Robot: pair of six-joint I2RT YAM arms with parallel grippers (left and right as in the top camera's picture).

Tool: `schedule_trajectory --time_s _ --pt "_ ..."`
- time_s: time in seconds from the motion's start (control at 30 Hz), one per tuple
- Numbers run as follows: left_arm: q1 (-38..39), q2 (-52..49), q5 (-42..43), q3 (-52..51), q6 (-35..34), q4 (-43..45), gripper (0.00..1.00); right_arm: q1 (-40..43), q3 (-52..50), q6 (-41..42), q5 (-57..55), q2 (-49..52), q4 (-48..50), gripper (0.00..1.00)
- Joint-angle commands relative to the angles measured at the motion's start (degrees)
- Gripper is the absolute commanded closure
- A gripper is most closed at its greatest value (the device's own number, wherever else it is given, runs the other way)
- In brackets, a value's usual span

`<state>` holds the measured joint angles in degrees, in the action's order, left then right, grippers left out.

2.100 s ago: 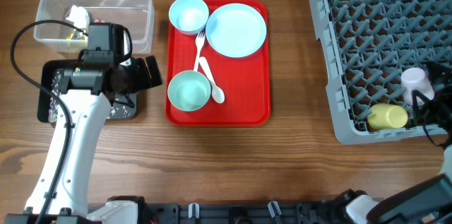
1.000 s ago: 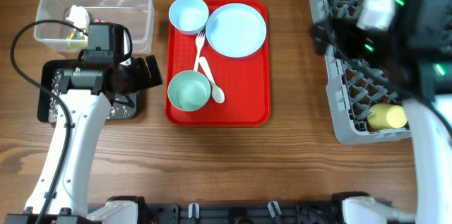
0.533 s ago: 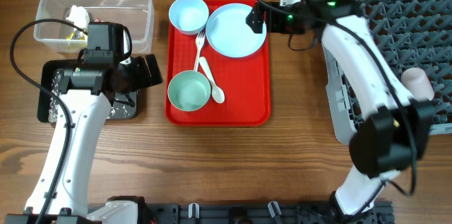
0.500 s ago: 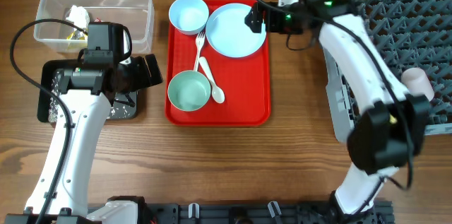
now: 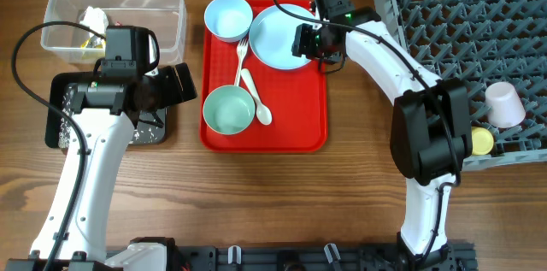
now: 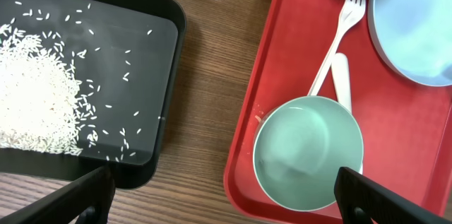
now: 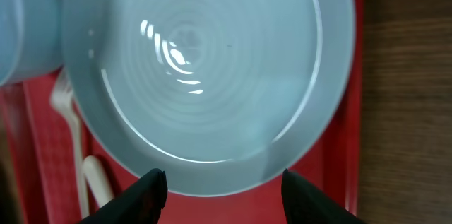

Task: Sort waste into correct bins and load items into the dishwasher rack
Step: 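Grasp the rim of the light-blue plate with the right gripper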

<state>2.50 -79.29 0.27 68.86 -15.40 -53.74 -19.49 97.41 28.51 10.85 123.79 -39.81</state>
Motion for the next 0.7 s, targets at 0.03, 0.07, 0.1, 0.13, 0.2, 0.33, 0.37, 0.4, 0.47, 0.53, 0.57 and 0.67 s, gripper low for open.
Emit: schedule_trajectory --time_s 0.03,0.07,0.1,0.13,0.2,0.33,0.37,0.4,0.47,0.53,0.57,0.67 --pt "-0.11 -0.46 0.24 0.48 -0.07 0.31 0.00 0.00 -0.02 4.52 -7.04 1.51 -1.99 0.44" --pt "-0.11 -0.46 0.24 0.48 -0.07 0.31 0.00 0.00 -0.02 5.27 -8.55 1.51 -2.69 0.44" --pt "-0.11 -0.46 0.24 0.48 -0.07 0.33 0.00 0.00 -0.02 5.62 -9.18 1.51 -2.93 0.44" --pt "-0.11 -0.46 0.24 0.48 -0.07 0.33 0.00 0.00 -0.02 6.05 -9.86 1.51 -3.15 0.44" --pt "-0.11 -0.46 0.24 0.48 -0.07 0.33 0.00 0.00 -0.22 6.16 -9.75 1.70 -2.80 0.44" --pt "-0.11 -0.46 0.26 0.48 -0.07 0.57 0.00 -0.13 -0.35 6.21 -7.98 2.69 -1.57 0.45" --pt "-0.11 -0.46 0.26 0.48 -0.07 0.61 0.00 -0.17 -0.35 6.27 -7.87 3.28 -1.42 0.45" --pt "-0.11 -0.46 0.26 0.48 -0.07 0.59 0.00 -0.17 -0.35 6.71 -7.87 3.65 -1.44 0.45" --pt "-0.11 -0.46 0.26 0.48 -0.09 0.48 0.00 -0.17 -0.35 7.67 -7.61 4.44 -1.60 0.46" --pt "-0.11 -0.46 0.26 0.48 -0.07 0.33 0.00 -0.17 -0.35 7.69 -7.02 5.03 -1.57 0.46" --pt "-0.11 -0.46 0.26 0.48 -0.07 0.31 0.00 -0.17 -0.35 7.72 -6.78 5.27 -1.49 0.47" --pt "-0.11 -0.46 0.26 0.48 -0.07 0.35 0.00 -0.17 -0.35 8.09 -6.80 5.73 -0.63 0.49"
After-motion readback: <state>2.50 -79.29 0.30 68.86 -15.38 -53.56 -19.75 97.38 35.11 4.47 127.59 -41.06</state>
